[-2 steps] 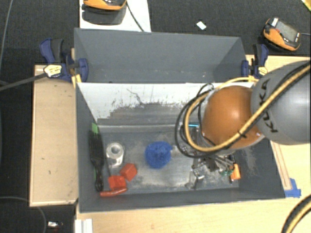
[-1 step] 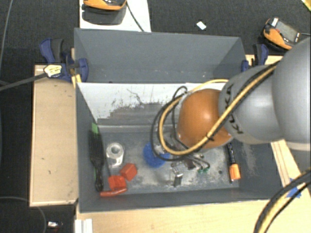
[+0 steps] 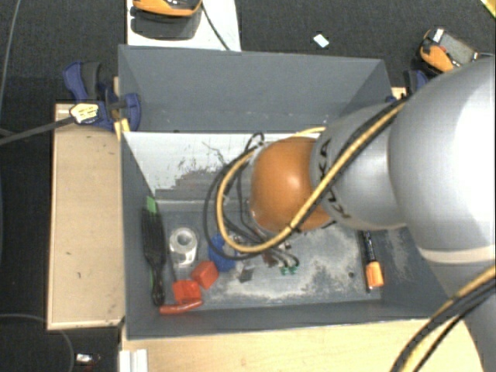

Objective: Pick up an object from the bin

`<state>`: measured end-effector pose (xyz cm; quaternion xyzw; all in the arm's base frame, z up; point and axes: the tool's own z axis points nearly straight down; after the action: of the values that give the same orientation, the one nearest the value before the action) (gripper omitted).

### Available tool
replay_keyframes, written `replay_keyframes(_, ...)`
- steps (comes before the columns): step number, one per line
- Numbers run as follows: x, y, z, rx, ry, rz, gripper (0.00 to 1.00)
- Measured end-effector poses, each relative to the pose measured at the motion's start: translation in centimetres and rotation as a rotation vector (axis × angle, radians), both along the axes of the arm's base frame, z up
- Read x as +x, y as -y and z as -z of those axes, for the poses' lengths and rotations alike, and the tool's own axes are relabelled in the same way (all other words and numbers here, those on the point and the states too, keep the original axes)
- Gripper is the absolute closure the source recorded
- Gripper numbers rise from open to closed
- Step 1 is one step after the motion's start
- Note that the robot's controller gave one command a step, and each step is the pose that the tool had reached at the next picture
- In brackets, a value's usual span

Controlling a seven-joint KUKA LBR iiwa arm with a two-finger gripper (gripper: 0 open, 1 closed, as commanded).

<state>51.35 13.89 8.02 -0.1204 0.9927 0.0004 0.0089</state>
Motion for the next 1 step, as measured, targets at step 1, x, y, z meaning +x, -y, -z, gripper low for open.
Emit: replay_keyframes(1, 0.0, 0.0, -0.01, 0.0, 0.0, 0.0, 1.0)
